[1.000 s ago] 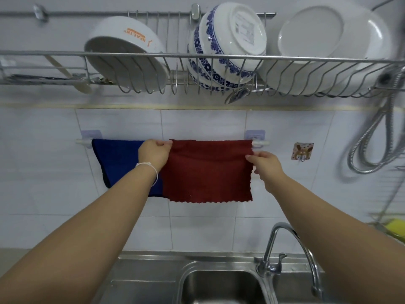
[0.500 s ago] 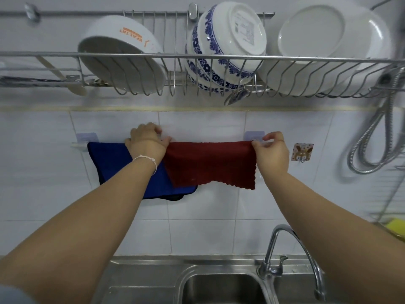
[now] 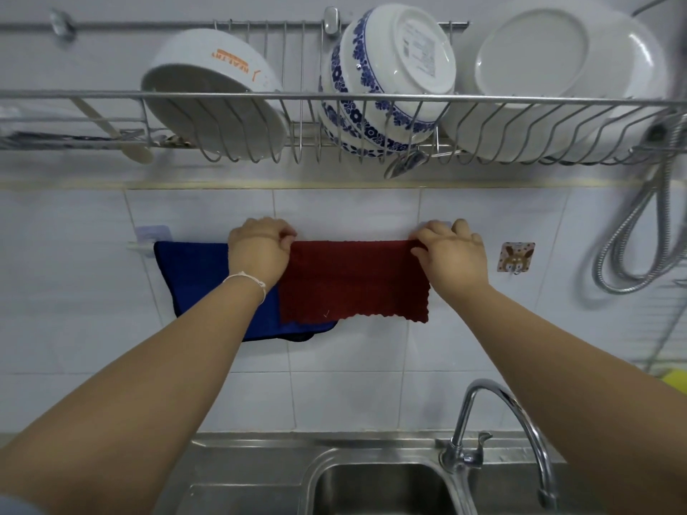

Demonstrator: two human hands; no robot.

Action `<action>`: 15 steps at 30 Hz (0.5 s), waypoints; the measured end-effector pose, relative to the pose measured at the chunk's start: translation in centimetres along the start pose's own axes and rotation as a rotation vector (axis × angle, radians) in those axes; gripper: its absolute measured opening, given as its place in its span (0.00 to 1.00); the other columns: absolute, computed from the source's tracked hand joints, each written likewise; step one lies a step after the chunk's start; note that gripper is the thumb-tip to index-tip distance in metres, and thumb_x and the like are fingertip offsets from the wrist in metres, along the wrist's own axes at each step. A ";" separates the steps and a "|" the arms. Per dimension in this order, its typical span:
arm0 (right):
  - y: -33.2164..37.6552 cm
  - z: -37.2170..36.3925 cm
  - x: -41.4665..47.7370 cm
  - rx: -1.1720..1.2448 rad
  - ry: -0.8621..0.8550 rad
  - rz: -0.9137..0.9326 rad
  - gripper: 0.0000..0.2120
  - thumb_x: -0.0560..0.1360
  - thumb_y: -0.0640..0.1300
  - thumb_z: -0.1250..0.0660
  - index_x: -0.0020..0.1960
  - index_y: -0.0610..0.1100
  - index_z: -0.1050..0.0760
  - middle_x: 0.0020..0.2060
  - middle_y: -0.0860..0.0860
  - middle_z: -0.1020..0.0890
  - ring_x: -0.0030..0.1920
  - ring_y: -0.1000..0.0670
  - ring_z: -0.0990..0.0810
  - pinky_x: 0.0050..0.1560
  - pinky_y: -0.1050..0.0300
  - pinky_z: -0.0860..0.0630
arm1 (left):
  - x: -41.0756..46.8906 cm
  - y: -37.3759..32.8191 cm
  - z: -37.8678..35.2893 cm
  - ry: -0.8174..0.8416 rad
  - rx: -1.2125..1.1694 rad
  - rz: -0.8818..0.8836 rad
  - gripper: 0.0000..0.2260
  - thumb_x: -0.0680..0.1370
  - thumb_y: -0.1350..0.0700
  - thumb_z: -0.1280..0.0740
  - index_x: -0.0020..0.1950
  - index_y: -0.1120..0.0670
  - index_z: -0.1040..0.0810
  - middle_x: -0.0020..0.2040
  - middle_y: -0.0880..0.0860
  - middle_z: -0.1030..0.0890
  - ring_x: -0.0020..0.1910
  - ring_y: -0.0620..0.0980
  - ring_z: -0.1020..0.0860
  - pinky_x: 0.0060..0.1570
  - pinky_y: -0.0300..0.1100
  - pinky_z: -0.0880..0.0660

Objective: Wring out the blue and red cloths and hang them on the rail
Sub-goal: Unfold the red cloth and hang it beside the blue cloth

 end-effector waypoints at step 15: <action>-1.1 -1.2 -0.2 0.048 0.189 -0.212 0.21 0.76 0.39 0.40 0.67 0.53 0.27 0.68 0.47 0.31 0.62 0.40 0.32 0.55 0.47 0.31 | -3.8 2.1 -1.5 0.000 -0.072 -0.070 0.20 0.81 0.55 0.38 0.73 0.49 0.29 0.69 0.53 0.25 0.69 0.55 0.30 0.73 0.55 0.41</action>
Point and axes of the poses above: each hand's wrist, its own x-axis towards the middle knuckle, its own z-axis out of the back of the hand, y = z × x, the point moved 7 cm from there along x, towards the middle knuckle
